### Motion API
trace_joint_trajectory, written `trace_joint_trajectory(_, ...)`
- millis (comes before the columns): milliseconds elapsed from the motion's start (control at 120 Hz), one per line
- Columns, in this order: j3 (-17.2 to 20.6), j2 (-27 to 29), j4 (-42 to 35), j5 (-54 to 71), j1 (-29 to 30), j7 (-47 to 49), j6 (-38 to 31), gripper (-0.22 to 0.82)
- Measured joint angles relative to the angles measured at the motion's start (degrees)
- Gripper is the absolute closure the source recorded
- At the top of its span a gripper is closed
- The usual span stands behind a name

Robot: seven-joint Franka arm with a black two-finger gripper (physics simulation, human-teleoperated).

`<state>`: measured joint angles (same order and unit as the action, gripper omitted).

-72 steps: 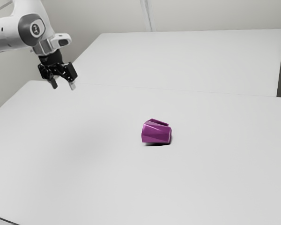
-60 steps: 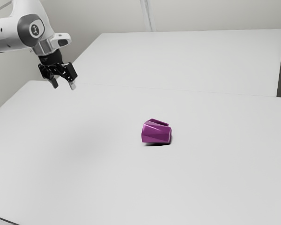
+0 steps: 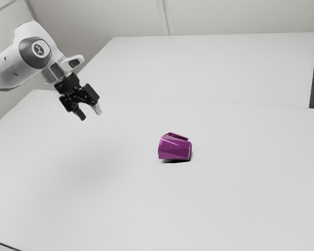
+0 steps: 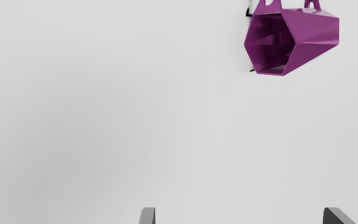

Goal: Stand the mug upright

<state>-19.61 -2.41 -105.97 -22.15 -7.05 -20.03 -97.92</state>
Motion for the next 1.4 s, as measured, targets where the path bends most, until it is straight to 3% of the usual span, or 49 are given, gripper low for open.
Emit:
trace_joint_trajectory(200,-1.8,-10.6,4.8,-10.4,-7.6,-1.1,-0.3,0.02)
trace_joint_trajectory(350,-1.8,-17.4,6.9,-17.9,-9.0,-1.8,-0.4,0.02)
trace_joint_trajectory(583,-1.5,-22.6,8.5,-25.7,-10.4,-2.5,-0.7,0.02)
trace_joint_trajectory(1100,-1.1,-27.4,8.5,-36.3,-11.6,-5.2,-0.7,0.03)
trace_joint_trajectory(1233,-1.2,-27.6,8.6,-37.5,-12.4,-5.8,-1.4,0.15)
trace_joint_trajectory(1400,-1.2,-27.3,9.5,-38.1,-13.0,-6.1,-2.3,0.47)
